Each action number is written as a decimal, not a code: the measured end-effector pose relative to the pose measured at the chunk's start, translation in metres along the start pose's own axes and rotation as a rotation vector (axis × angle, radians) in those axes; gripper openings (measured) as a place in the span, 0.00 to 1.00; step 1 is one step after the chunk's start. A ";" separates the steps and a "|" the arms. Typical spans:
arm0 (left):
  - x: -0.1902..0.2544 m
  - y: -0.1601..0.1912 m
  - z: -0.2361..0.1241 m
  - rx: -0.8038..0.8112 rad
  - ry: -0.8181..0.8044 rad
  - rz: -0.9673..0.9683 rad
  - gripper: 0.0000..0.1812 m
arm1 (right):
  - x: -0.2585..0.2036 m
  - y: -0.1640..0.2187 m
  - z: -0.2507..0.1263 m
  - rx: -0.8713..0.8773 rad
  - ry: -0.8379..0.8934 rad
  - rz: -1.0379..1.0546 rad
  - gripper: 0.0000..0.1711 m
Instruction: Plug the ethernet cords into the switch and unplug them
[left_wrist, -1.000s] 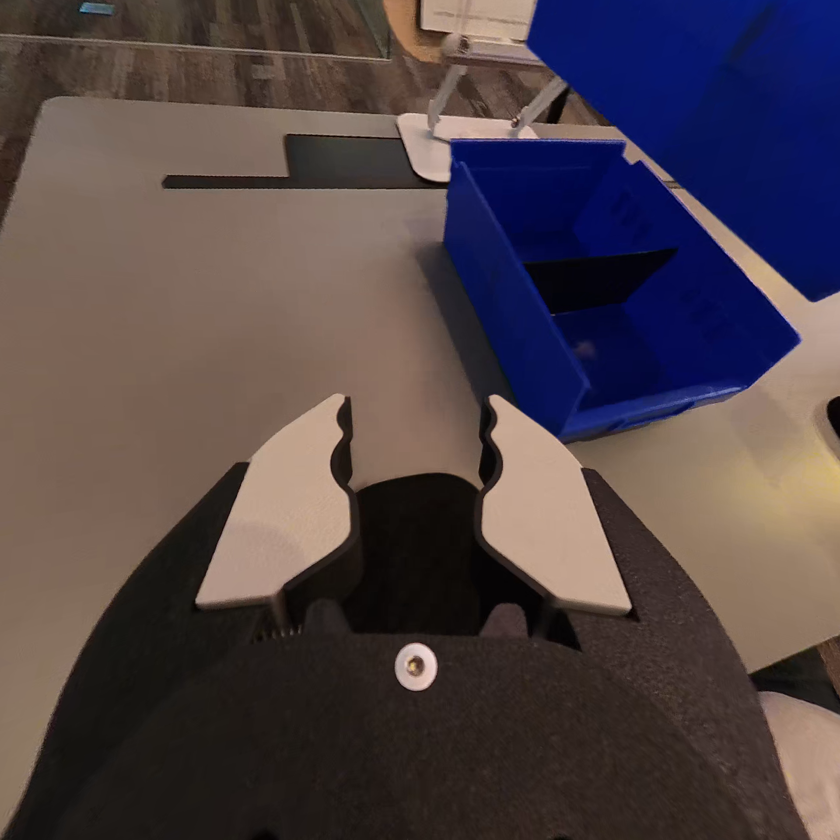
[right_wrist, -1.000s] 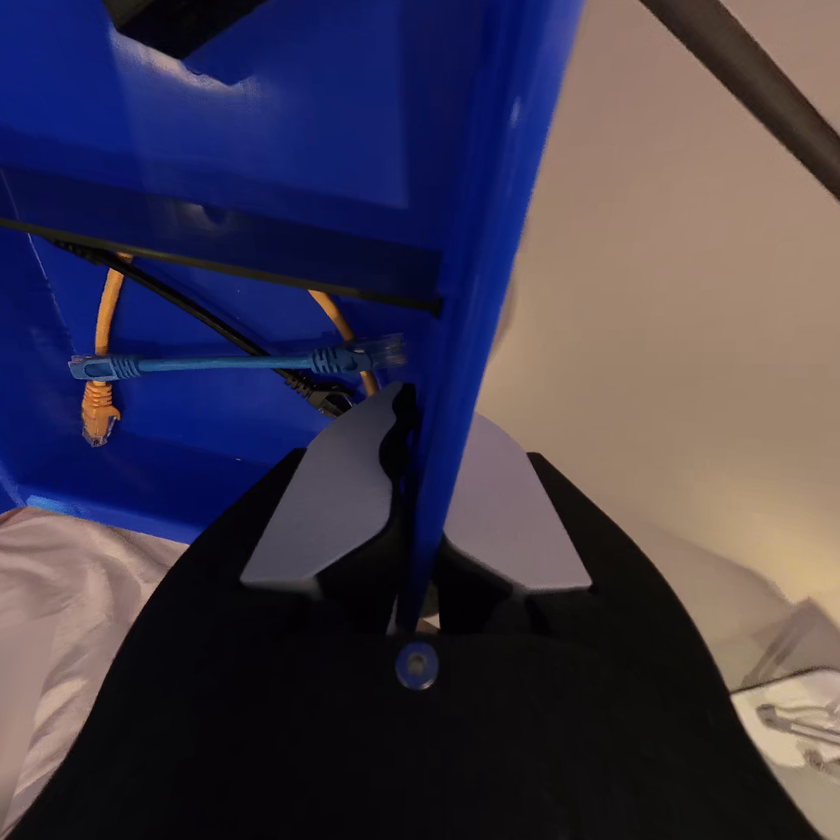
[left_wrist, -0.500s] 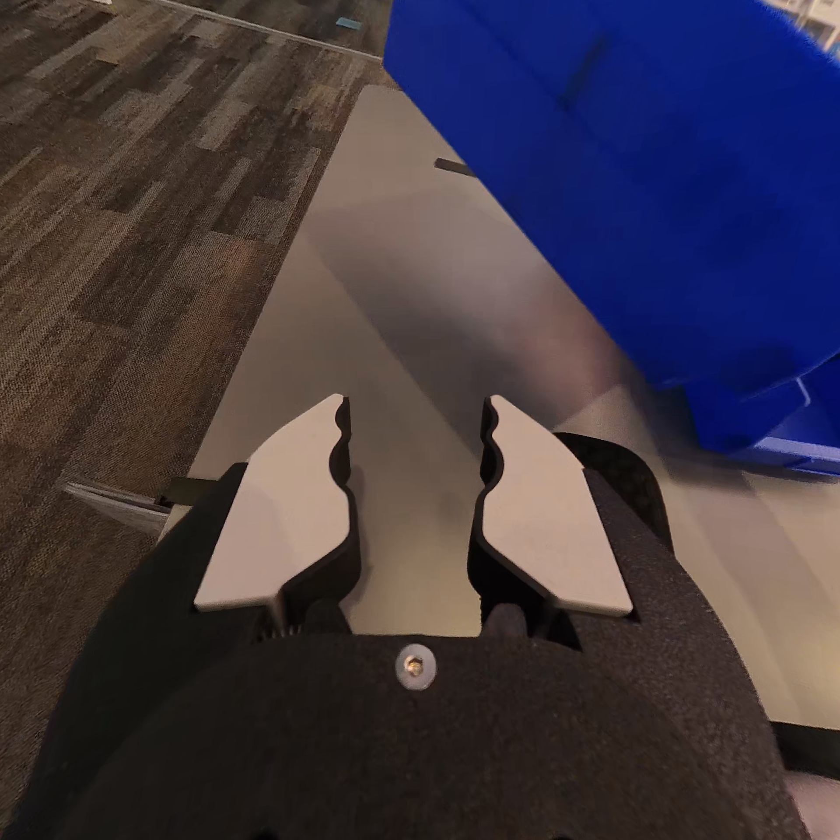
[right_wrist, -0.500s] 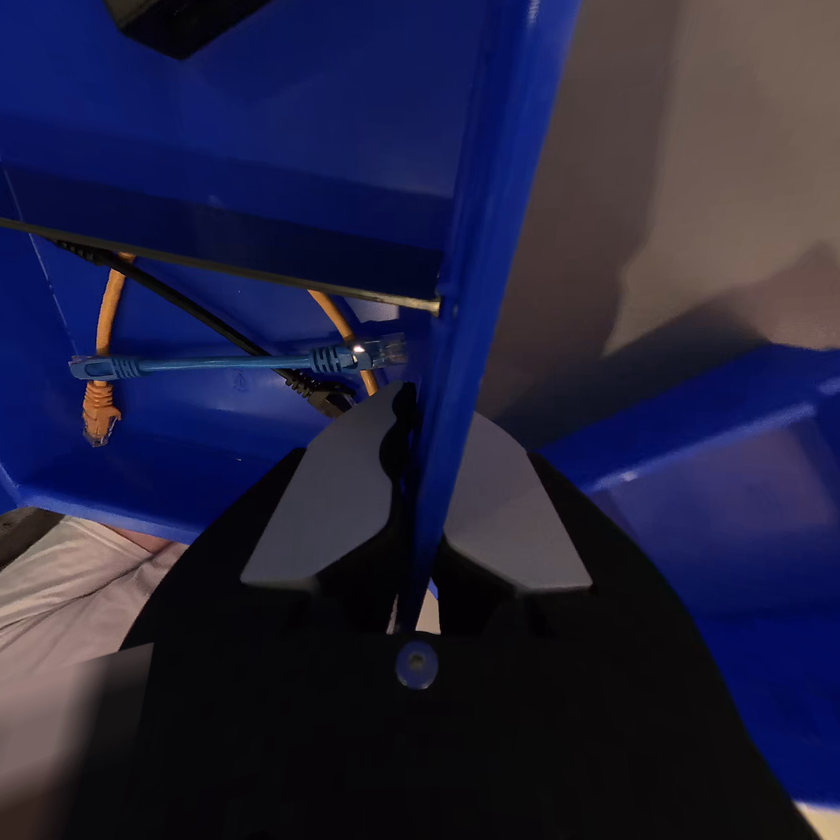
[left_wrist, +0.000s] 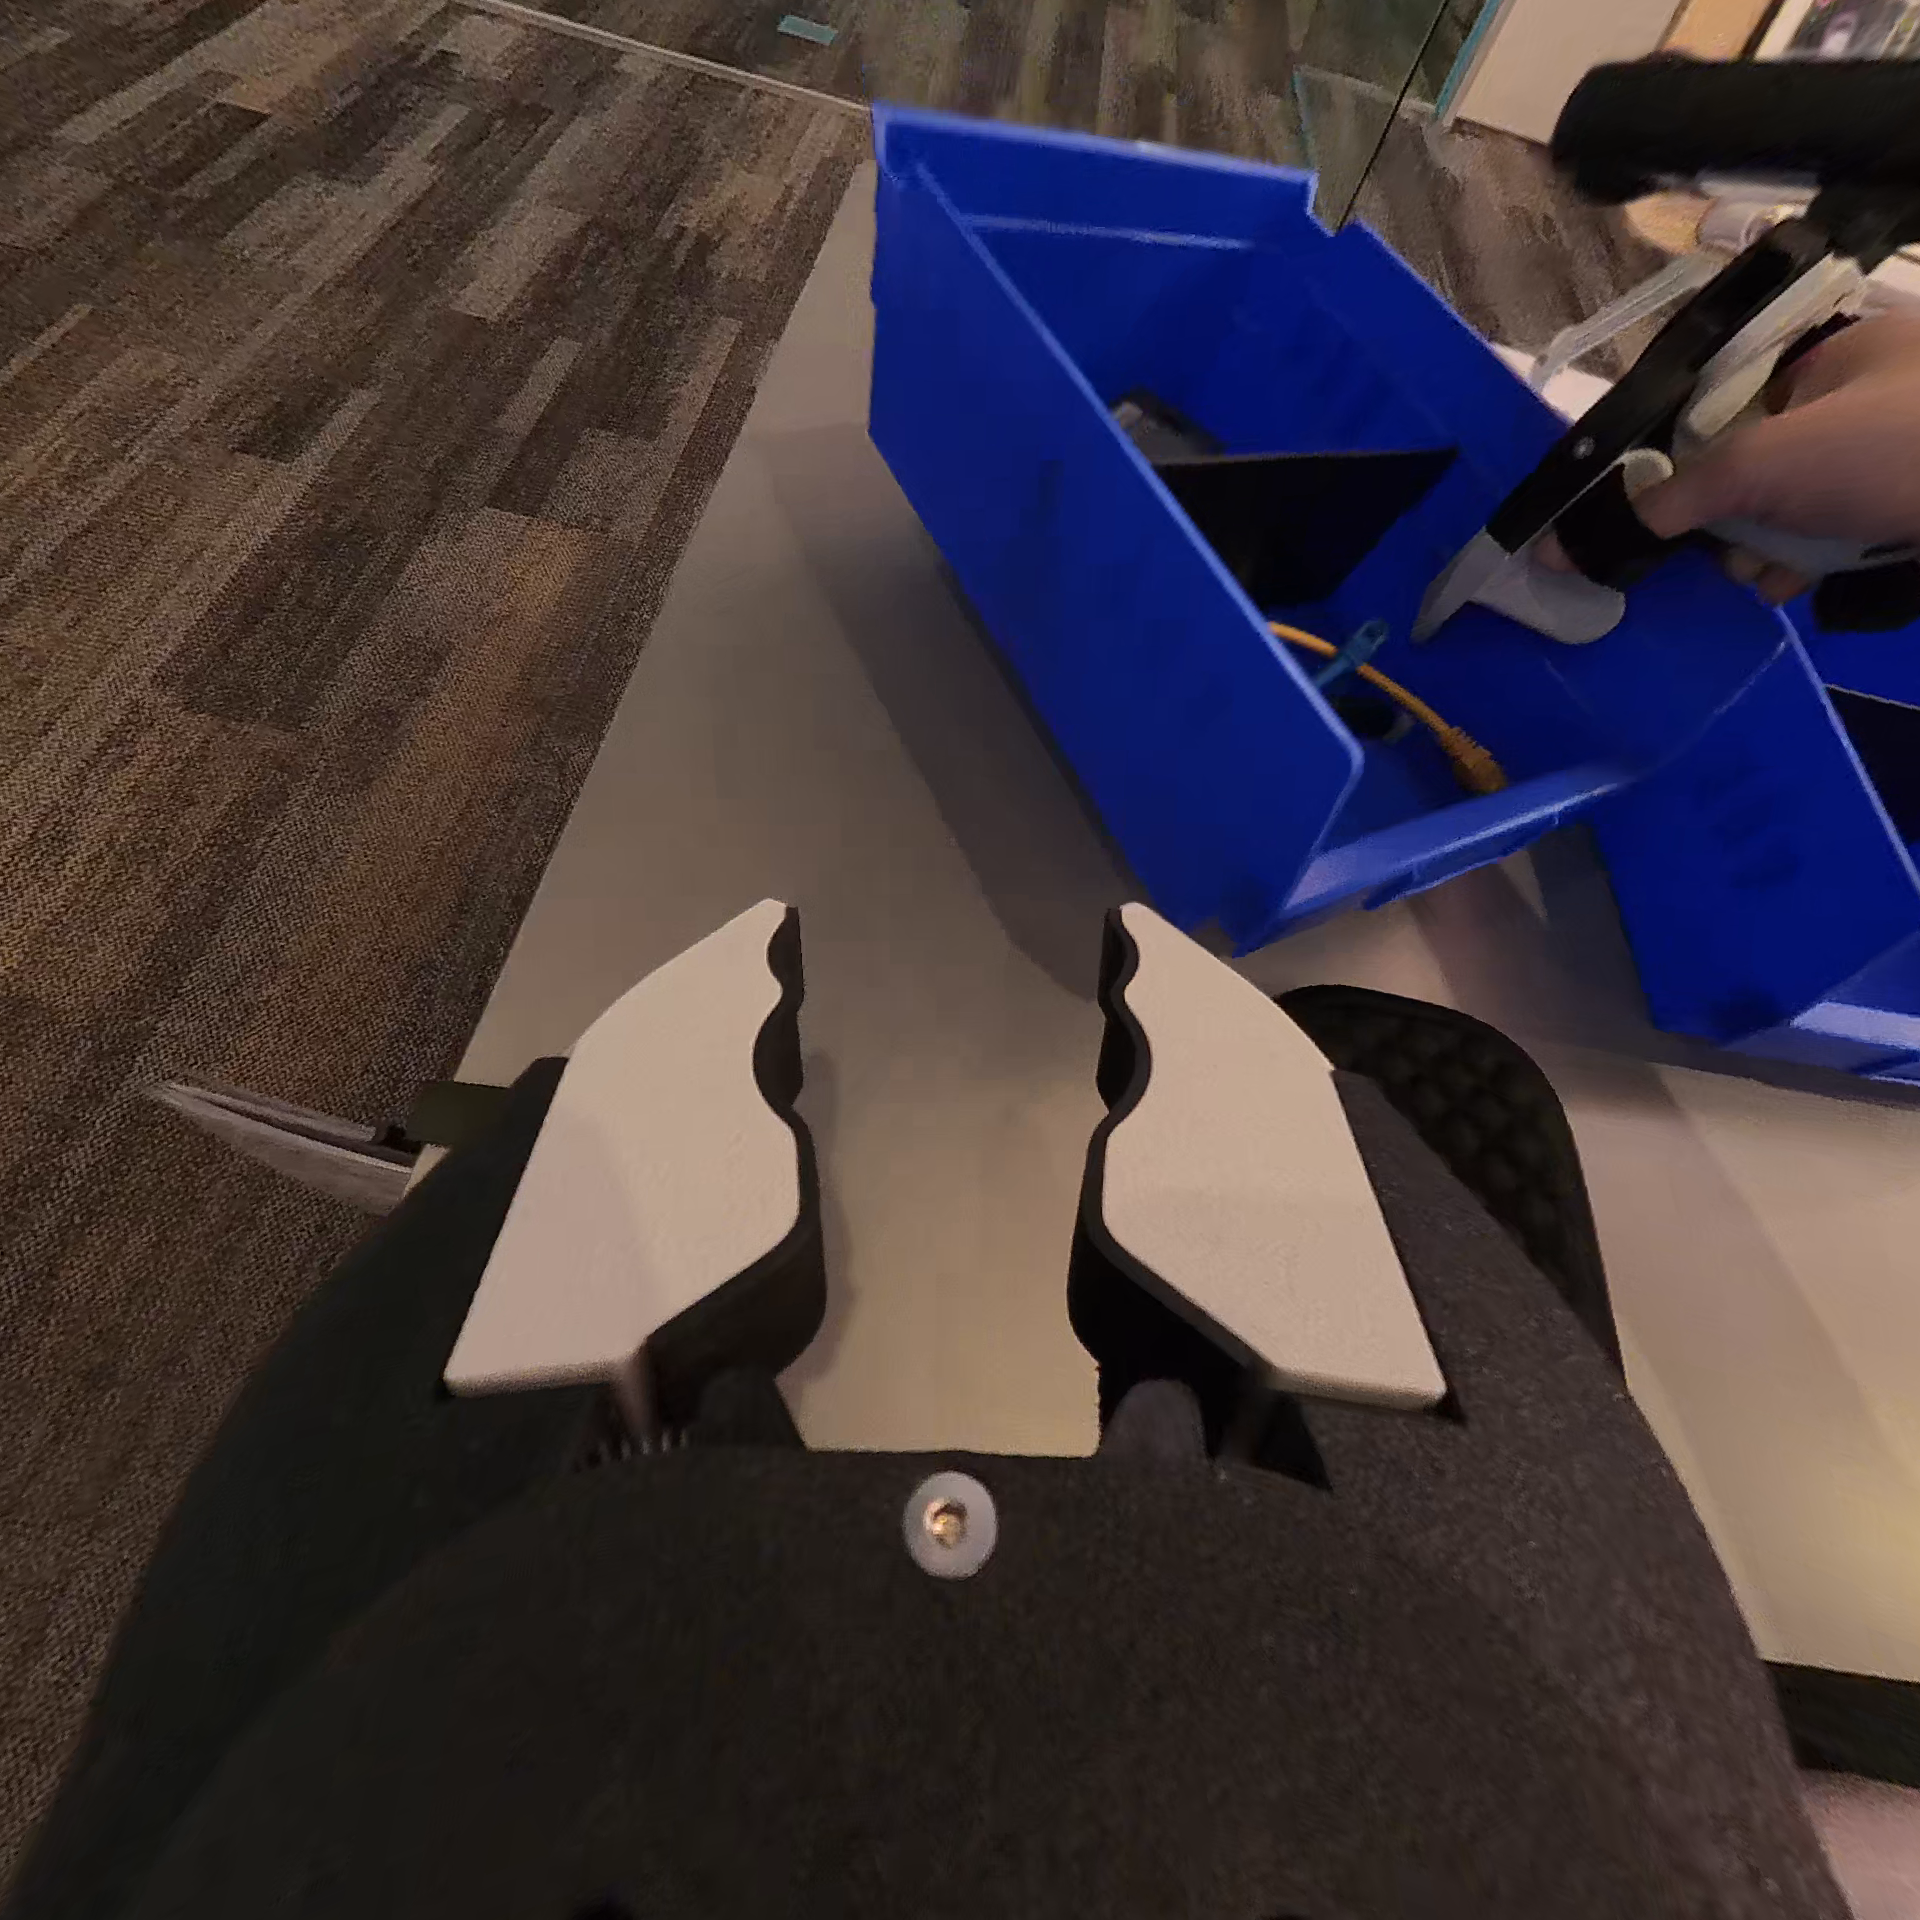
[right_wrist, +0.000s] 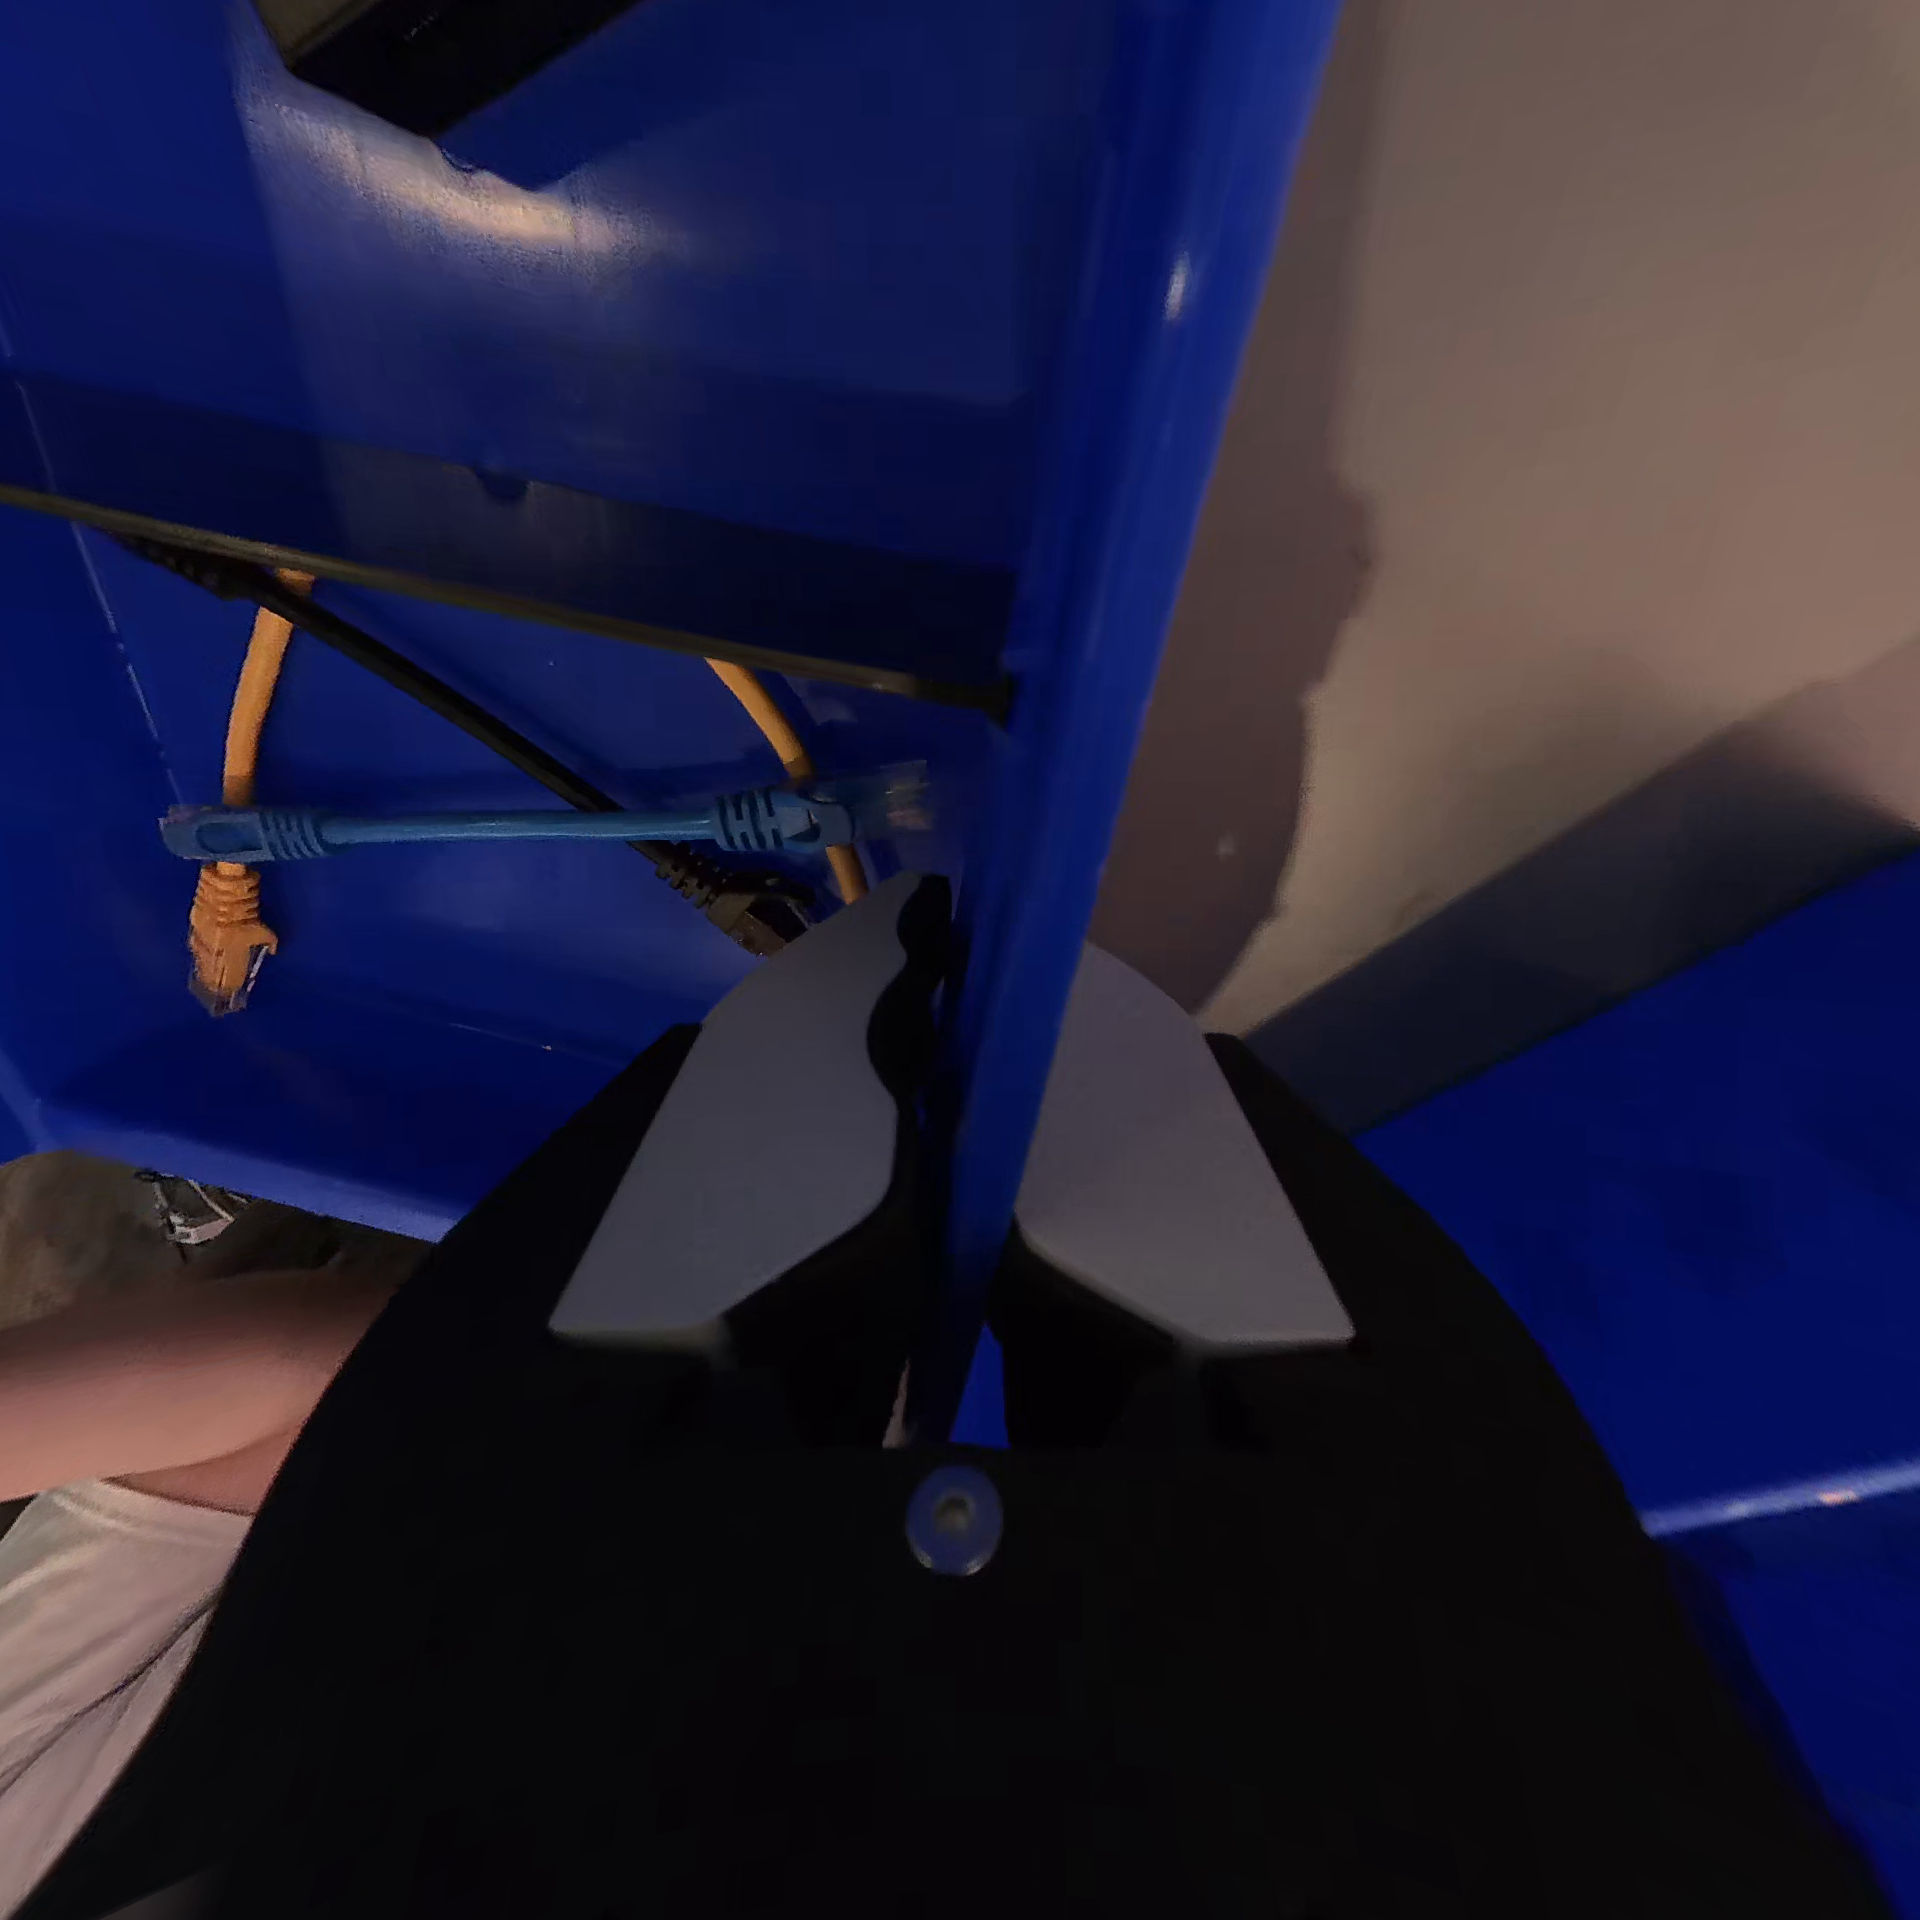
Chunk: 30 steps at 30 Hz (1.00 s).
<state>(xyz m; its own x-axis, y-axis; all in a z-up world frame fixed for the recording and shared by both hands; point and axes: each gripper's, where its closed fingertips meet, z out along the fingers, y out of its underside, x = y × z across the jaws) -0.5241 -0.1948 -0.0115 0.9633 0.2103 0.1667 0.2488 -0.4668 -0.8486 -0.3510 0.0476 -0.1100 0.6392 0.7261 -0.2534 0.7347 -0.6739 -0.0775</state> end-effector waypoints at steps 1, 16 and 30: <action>-0.002 0.000 0.000 0.003 -0.002 -0.006 0.30 | 0.003 0.001 0.004 -0.009 0.012 0.005 0.02; 0.027 -0.006 0.050 -0.017 0.046 0.002 0.34 | 0.010 -0.008 0.007 0.124 0.127 -0.125 0.10; 0.053 0.022 0.136 -0.188 -0.104 0.119 0.33 | 0.069 0.111 -0.132 0.608 0.559 -0.356 0.42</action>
<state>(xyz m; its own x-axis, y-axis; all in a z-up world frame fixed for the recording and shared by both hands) -0.4812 -0.0773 -0.0895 0.9738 0.2273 0.0106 0.1582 -0.6429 -0.7494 -0.1956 0.0409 -0.0084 0.5303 0.7592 0.3774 0.7652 -0.2369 -0.5987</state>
